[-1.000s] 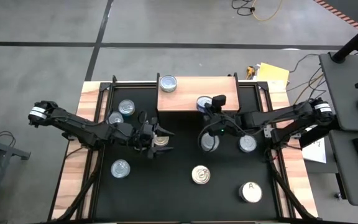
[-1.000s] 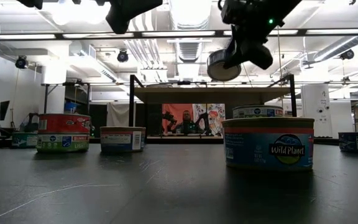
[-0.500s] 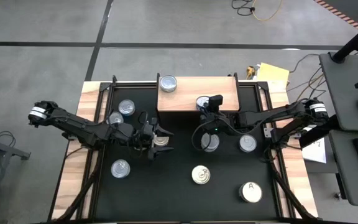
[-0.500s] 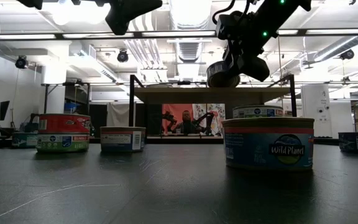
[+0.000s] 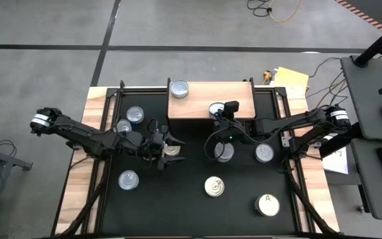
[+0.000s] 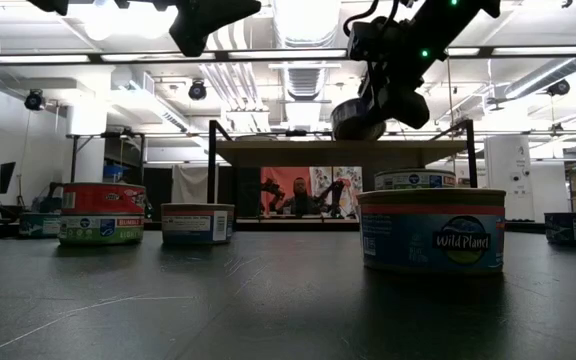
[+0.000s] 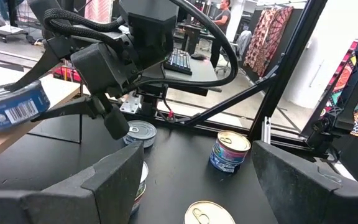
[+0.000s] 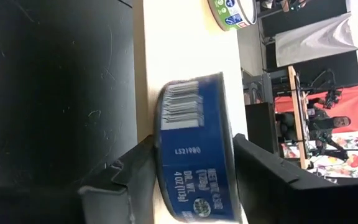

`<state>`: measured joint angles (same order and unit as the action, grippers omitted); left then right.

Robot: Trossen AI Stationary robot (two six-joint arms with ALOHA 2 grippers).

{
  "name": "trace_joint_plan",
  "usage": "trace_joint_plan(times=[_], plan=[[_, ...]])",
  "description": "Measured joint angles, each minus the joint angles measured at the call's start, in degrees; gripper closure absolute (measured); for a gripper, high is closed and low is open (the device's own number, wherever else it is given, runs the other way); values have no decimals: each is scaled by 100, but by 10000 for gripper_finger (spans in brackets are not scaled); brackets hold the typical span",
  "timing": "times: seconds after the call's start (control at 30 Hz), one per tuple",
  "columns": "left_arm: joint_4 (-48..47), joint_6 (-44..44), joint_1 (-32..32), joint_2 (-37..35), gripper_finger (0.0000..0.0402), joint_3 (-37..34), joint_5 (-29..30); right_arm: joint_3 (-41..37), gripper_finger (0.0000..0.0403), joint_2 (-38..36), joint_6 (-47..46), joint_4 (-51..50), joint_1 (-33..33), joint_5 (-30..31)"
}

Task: Stack canned seafood by type on shelf
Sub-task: Put the blue tuna can on the shelf

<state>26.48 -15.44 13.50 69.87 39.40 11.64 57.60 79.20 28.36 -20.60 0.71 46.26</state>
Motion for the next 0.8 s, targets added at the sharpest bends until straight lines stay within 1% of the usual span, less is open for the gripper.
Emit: trace_joint_plan(times=[0.27,0.47,0.63,0.8], plan=[[0,0,0,0,118,0,-2,0,168,-10,-98,-2,-2,2],[2,-2,0,0,118,0,0,0,141,-88,-416,-3,-1,28],[2,-2,0,0,118,0,0,0,130,-155,-685,-17,-2,47],[2,-2,0,0,118,0,0,0,129,-155,-961,-198,0,31]])
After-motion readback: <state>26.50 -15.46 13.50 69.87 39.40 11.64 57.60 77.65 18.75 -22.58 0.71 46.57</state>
